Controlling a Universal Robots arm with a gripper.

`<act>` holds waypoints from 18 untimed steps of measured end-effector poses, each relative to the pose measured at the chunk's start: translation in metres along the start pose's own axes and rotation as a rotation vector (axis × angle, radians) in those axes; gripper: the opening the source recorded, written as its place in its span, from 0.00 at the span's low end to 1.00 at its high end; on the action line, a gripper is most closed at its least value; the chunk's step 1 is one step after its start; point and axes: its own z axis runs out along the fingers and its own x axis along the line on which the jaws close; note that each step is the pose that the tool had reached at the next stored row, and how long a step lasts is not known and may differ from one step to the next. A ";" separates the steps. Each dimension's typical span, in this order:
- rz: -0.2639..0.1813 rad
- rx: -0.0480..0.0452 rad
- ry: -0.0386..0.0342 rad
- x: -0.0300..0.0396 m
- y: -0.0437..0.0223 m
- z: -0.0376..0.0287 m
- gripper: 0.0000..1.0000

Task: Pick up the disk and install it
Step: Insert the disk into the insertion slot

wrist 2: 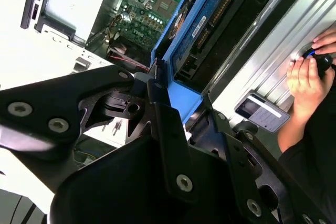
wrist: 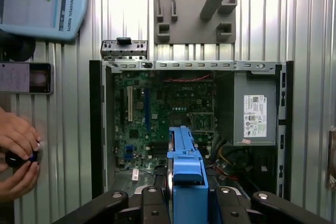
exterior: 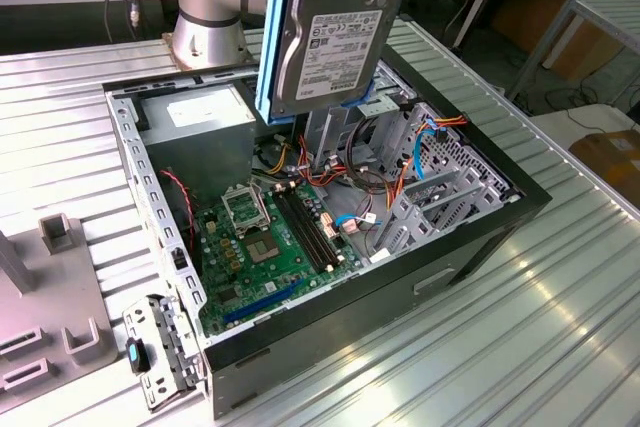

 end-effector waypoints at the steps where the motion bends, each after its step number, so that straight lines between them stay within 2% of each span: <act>1: 0.000 -0.0001 0.0001 0.0018 0.0000 0.0000 0.37; 5: 0.000 0.0001 0.0000 0.0030 -0.0014 0.0000 0.37; 6: 0.000 0.0001 0.0000 0.0030 -0.0057 0.0001 0.37; 8: 0.000 0.0000 0.0001 0.0030 -0.0196 0.0010 0.37; 11: 0.000 0.0001 0.0000 0.0030 -0.0313 0.0025 0.37; 12: 0.000 0.0001 0.0001 0.0029 -0.0411 0.0040 0.37; 13: 0.000 0.0001 0.0000 0.0030 -0.0456 0.0062 0.37; 15: 0.000 0.0001 -0.0001 0.0175 -0.0477 0.0121 0.37; 16: 0.000 0.0001 -0.0001 0.0216 -0.0480 0.0134 0.37; 17: 0.000 0.0001 -0.0001 0.0286 -0.0506 0.0160 0.37; 18: 0.000 0.0000 0.0002 0.0327 -0.0562 0.0183 0.37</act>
